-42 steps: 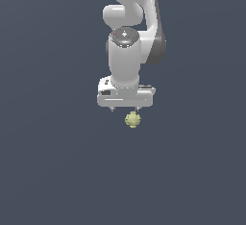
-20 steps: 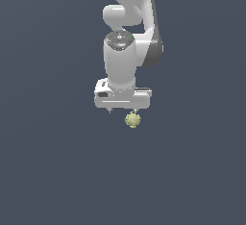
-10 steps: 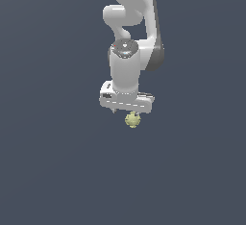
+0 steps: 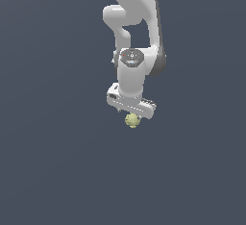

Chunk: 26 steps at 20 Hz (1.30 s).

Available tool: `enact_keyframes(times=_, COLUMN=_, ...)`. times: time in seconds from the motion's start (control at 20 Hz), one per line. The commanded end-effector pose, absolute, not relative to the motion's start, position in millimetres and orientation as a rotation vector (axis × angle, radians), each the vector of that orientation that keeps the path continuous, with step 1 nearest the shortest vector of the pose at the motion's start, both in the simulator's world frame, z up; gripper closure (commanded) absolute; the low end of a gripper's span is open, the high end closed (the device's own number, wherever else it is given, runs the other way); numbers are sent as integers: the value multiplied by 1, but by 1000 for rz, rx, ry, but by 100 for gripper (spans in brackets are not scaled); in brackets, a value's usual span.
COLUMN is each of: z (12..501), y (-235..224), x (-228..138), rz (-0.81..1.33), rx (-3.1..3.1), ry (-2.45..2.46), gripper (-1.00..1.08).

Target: Pick up the object and move it to a goal position.

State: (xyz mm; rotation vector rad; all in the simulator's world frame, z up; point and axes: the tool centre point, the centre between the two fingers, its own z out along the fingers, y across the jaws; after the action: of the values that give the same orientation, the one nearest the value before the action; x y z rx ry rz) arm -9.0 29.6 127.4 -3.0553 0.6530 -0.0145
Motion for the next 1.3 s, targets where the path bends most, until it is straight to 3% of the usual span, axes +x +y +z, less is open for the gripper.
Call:
enact_keyframes(times=0.0, z=119, y=34, x=-13, rz=-10, rx=-3037, ry=746, gripper=-92)
enact_keyframes(times=1.25, z=81, y=48, x=-30, rz=0, rx=-2953, ry=1073, gripper=-92)
